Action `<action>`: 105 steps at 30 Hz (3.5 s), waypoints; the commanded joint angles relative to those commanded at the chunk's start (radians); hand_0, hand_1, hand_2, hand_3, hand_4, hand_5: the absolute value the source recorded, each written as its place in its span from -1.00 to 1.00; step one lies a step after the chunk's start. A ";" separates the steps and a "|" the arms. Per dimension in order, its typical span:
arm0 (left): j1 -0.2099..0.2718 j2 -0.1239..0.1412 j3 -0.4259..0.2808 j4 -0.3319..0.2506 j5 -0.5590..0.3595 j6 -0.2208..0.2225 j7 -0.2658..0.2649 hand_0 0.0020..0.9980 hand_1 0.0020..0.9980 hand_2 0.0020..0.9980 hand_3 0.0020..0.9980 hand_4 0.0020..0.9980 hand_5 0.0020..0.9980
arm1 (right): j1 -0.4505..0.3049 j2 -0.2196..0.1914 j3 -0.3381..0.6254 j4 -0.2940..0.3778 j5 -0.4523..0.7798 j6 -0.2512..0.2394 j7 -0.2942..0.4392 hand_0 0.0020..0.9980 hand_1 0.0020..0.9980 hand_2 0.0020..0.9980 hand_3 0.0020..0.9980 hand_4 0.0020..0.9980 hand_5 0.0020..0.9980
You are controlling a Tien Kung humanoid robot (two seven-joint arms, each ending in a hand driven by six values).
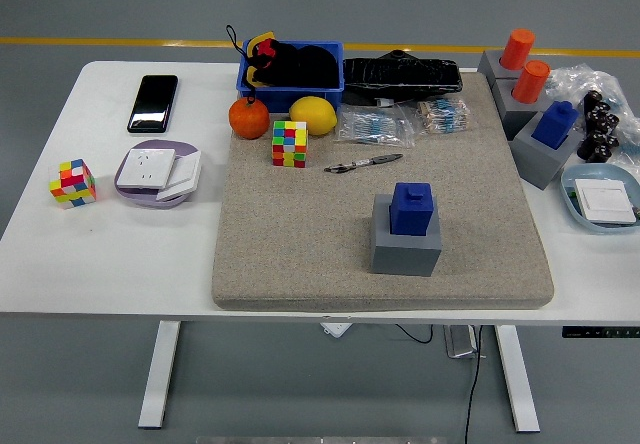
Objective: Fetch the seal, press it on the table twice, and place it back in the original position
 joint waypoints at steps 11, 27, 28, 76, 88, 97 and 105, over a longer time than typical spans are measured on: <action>0.002 -0.006 0.006 0.000 0.001 -0.001 0.001 0.58 0.50 0.49 0.56 0.59 -0.03 | -0.012 0.005 0.021 0.005 -0.005 0.000 -0.002 0.80 0.71 0.66 0.64 1.00 0.37; -0.006 -0.008 -0.001 0.000 0.001 -0.002 0.001 0.58 0.50 0.49 0.56 0.60 -0.03 | 0.003 -0.006 0.011 0.005 -0.006 0.006 -0.009 0.79 0.70 0.65 0.63 1.00 0.36; -0.006 -0.008 -0.001 0.001 0.001 -0.002 0.001 0.58 0.50 0.49 0.56 0.60 -0.03 | 0.004 -0.006 0.009 0.006 -0.006 0.006 -0.011 0.79 0.70 0.65 0.63 1.00 0.36; -0.012 0.002 0.020 -0.001 0.005 -0.008 0.004 0.58 0.50 0.49 0.55 0.60 -0.03 | -0.006 -0.007 0.011 0.009 -0.013 0.015 -0.023 0.78 0.69 0.65 0.59 1.00 0.30; -0.013 0.001 0.017 0.000 0.004 -0.008 0.004 0.58 0.50 0.49 0.55 0.60 -0.03 | -0.005 -0.007 0.016 0.009 -0.012 0.014 -0.023 0.78 0.69 0.64 0.60 1.00 0.29; -0.012 -0.001 0.016 0.000 0.003 -0.009 0.004 0.58 0.50 0.49 0.55 0.60 -0.04 | -0.004 -0.007 0.014 0.009 -0.012 0.014 -0.023 0.78 0.69 0.64 0.61 1.00 0.28; -0.011 -0.002 0.020 0.001 0.001 -0.009 0.005 0.58 0.50 0.49 0.55 0.60 -0.04 | -0.007 -0.008 0.014 0.009 -0.012 0.015 -0.023 0.78 0.69 0.64 0.60 1.00 0.28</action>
